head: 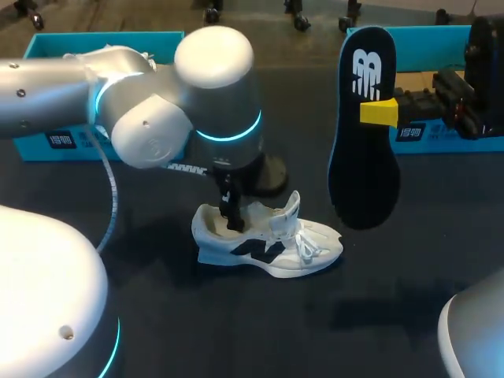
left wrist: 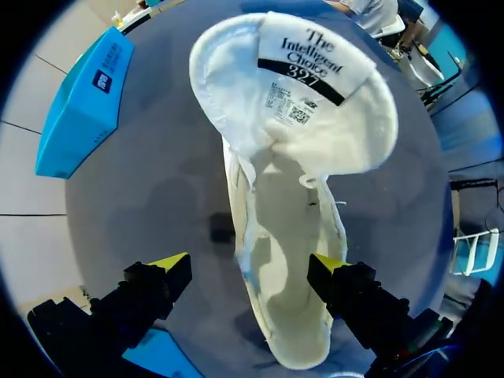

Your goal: Take the shoe out of the shoebox, open the shoe tongue, remove and reinsert the insole, then place the shoe into the shoebox

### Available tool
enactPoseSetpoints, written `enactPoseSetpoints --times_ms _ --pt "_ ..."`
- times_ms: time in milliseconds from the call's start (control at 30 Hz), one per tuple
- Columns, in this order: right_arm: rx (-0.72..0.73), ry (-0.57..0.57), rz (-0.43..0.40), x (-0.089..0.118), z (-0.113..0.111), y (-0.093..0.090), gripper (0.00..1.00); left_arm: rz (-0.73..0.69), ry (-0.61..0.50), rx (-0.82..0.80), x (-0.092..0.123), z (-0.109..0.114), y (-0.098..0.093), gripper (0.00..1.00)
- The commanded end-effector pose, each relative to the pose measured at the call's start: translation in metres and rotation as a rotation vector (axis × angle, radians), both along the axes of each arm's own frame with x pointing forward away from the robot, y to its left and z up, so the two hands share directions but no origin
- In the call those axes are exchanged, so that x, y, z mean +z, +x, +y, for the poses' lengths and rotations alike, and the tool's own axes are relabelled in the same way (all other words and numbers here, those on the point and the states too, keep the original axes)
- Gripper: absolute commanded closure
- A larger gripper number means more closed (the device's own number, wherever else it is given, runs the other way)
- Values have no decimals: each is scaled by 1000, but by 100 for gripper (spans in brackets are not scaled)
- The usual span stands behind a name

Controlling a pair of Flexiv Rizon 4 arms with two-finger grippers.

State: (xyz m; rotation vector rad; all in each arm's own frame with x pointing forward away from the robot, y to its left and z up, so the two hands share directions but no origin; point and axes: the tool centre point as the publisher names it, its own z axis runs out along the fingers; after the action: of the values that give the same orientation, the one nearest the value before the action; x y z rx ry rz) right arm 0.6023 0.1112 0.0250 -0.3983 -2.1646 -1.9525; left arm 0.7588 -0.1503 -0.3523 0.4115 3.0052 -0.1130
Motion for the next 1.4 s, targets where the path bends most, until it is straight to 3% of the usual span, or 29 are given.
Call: enactPoseSetpoints --times_ms 33,133,167,200,367,433,467,667,733,767,800,1100,1400 --pt "3 -2 2 1 2 3 100 15 1 11 -16 -6 4 0" --pt "3 -2 2 1 2 3 100 37 0 33 -23 -6 7 1" --pt "3 -2 2 1 2 3 100 39 0 42 -25 -5 8 10" --pt "3 -2 2 1 2 3 100 48 -5 46 -27 -5 9 12" --pt "3 -2 2 1 2 3 100 57 -4 59 -33 -6 12 14" --pt "3 -2 2 1 2 3 100 61 -2 64 -34 -6 13 21" --pt "3 -2 2 1 2 3 100 61 0 66 -36 -8 14 33" --pt "3 -2 2 1 2 3 100 80 7 82 -41 -12 19 45" --pt "3 -2 2 1 2 3 100 86 16 86 -42 -13 19 67" --pt "3 -2 2 1 2 3 100 91 16 86 -42 -13 19 90" --pt "3 -2 2 1 2 3 100 92 16 86 -43 -13 19 100" --pt "3 -2 2 1 2 3 100 81 13 59 -38 -6 8 100" --pt "3 -2 2 1 2 3 100 95 -6 7 -13 1 -5 100"
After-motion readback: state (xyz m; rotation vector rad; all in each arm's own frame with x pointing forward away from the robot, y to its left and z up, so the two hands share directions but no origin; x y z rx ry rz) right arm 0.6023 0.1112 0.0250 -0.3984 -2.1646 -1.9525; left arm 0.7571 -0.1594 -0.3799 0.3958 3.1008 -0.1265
